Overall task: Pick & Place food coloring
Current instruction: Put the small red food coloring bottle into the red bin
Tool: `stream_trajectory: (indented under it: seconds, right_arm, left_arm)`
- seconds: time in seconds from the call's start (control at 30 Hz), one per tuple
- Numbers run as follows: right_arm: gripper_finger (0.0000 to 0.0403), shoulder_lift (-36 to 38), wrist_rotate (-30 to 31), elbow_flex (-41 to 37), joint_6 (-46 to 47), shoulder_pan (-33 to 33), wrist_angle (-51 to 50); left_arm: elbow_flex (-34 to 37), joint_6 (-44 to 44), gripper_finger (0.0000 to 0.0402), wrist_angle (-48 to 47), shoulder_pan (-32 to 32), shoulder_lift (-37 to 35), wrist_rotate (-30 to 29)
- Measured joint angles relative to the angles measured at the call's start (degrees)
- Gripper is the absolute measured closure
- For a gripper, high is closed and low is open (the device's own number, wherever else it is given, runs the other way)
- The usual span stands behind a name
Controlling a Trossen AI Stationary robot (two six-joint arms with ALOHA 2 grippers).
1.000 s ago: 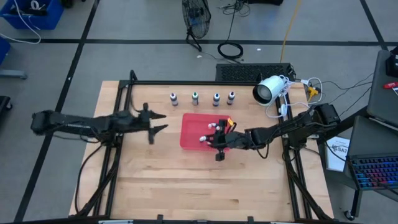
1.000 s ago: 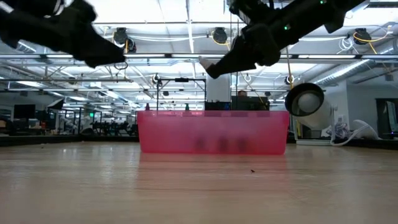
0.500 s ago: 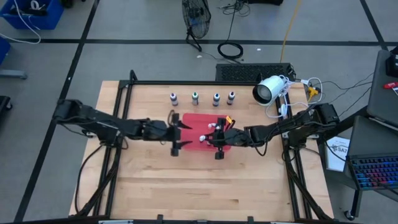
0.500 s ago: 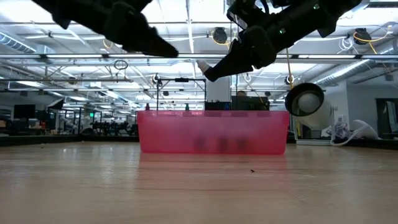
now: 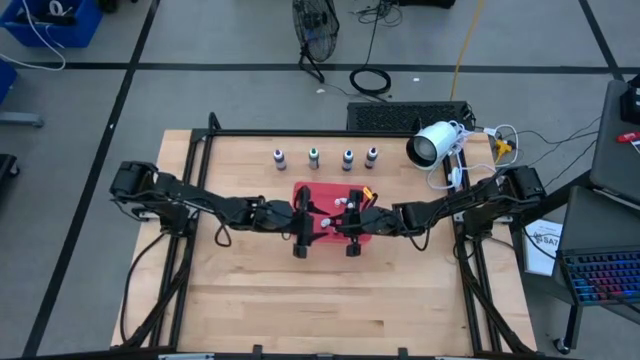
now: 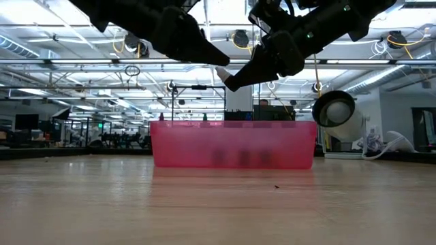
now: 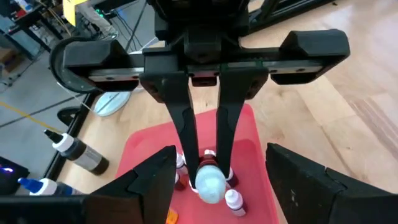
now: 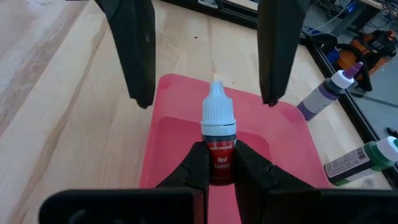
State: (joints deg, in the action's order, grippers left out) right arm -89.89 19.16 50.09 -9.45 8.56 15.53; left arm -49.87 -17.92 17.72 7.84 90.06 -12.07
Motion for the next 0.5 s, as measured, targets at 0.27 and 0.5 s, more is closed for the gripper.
stream_trajectory:
  seconds: [0.27, 0.5]
  right_arm:
    - [0.0371, 0.00, -0.02, 0.00, -0.41, 0.00, -0.26]
    - [0.0371, 0.00, -0.04, 0.00, -0.42, 0.00, 0.00]
  left_arm:
    - [0.01, 3.70, 0.0176, -3.45, -1.14, 0.12, -0.98]
    - [0.04, 3.92, 0.0194, -2.43, -1.43, 0.63, -0.44]
